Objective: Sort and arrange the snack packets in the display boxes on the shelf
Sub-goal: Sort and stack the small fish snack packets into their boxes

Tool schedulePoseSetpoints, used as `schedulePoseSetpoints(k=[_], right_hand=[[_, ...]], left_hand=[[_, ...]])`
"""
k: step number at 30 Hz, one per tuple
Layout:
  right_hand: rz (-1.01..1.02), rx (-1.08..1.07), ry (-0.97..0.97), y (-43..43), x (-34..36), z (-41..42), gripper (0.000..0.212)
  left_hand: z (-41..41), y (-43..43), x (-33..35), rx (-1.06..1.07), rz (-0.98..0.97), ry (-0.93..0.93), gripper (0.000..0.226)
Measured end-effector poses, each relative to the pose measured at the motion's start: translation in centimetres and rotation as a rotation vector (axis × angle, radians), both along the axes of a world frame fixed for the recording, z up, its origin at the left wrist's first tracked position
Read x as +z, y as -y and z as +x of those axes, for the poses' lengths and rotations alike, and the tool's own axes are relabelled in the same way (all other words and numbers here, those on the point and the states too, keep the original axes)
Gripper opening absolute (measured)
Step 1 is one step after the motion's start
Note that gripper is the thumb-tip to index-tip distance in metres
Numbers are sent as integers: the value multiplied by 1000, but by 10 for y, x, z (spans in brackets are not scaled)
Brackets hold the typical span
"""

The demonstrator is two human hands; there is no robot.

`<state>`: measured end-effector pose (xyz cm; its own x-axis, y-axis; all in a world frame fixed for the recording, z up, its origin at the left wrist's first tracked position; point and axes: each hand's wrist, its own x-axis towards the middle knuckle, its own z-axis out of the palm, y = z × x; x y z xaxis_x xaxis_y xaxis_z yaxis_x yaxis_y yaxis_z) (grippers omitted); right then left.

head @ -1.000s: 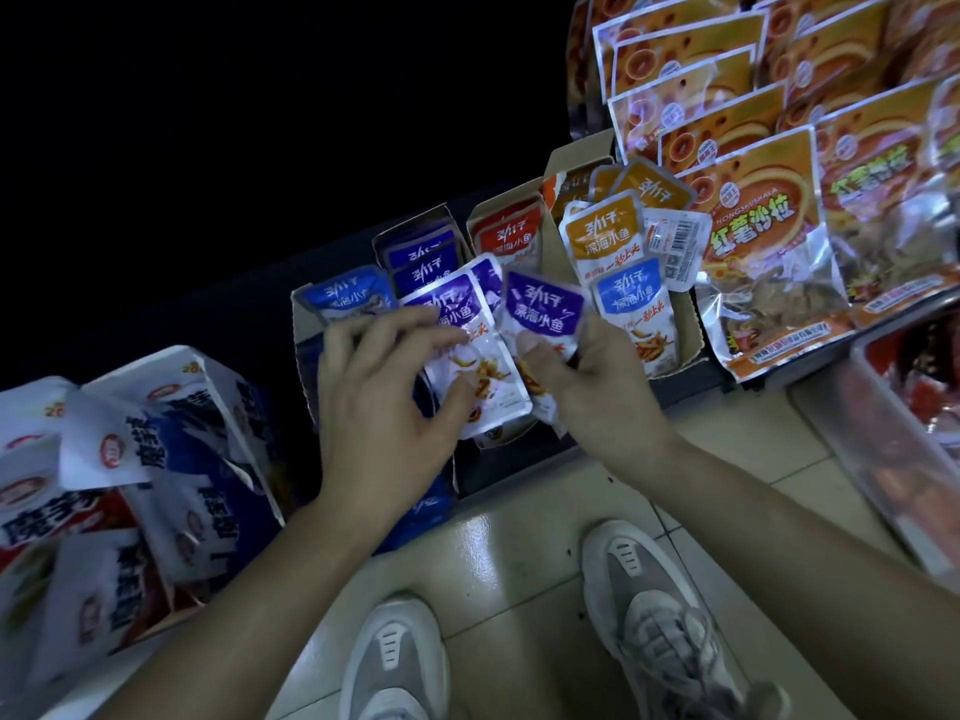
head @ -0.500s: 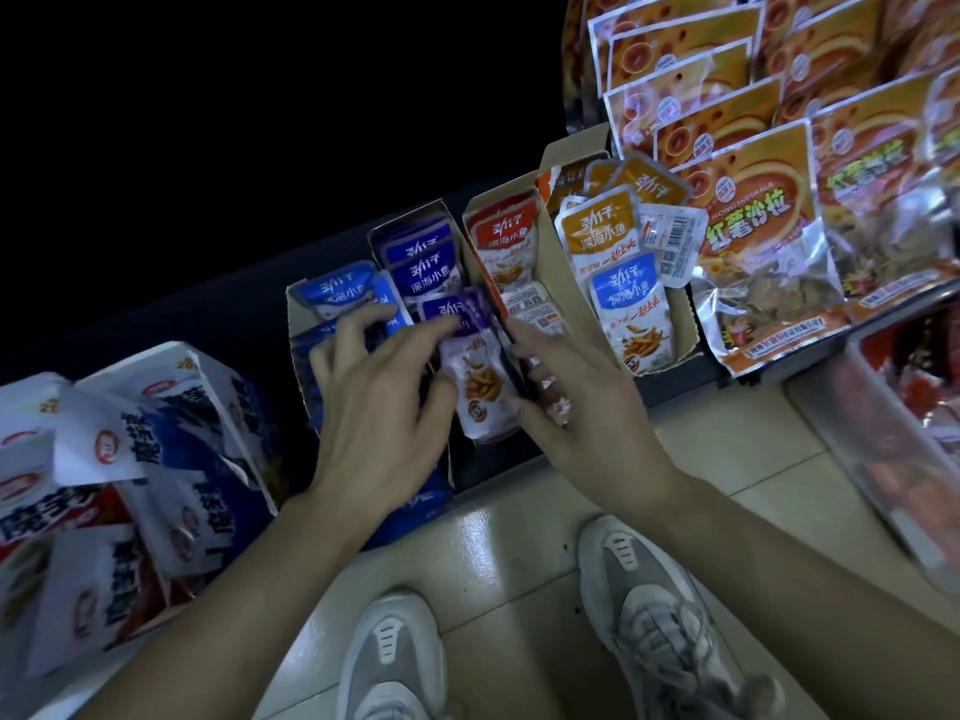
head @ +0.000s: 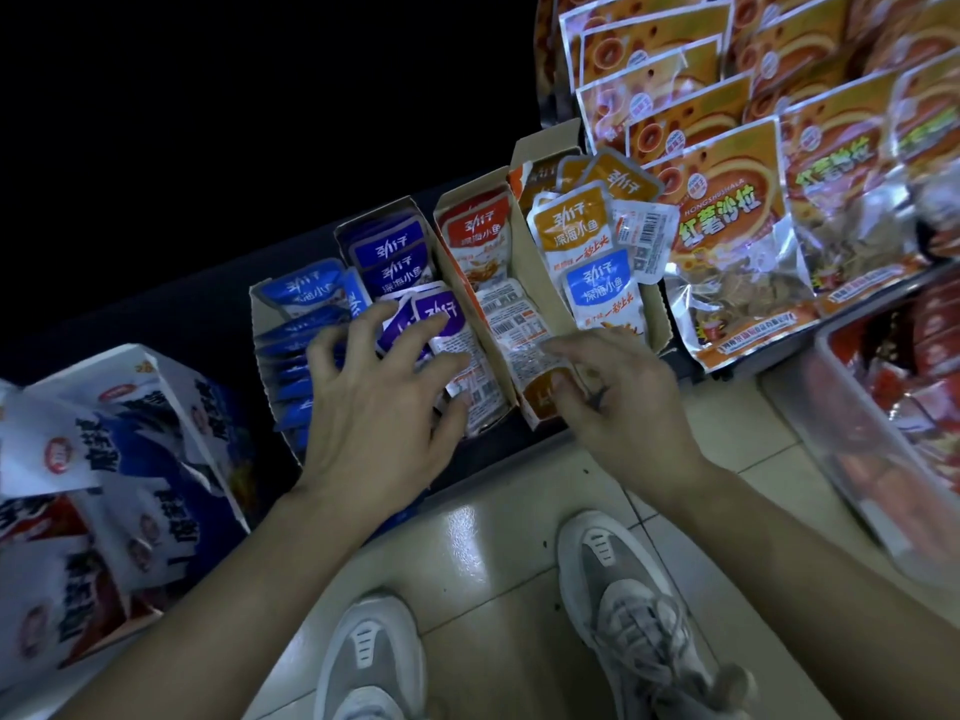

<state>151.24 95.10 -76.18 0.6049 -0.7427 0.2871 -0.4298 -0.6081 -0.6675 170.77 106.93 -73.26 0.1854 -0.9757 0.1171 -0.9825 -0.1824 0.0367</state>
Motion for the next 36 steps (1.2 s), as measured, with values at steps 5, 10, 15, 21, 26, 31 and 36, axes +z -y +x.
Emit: schedulePoseSetpoints(k=[5,10,15,21,26,31,36], right_hand=[[-91,-22,-136,4,-8,-24,29],[-87,-115,-15,2,-15,-41,20],[-68,-122,-98,36,-12,-38,52],[-103,-78,-307,75,-4,-18,83],[-61,-102,-103,79,3,-25,41],[198,-114,-17,65,7,-48,21],[459,-289,328,50,2,-60,13]], left_hand=[[-5,10,1,36,-84,-61,35],[-13,33,12,-92,-252,-54,34],[-19,82,15,-190,33,10,63],[-15,103,6,-150,293,248,87],[-17,106,7,-130,349,185,67],[-12,107,4,-141,345,68,56],[-4,96,-3,-122,94,-301,32]])
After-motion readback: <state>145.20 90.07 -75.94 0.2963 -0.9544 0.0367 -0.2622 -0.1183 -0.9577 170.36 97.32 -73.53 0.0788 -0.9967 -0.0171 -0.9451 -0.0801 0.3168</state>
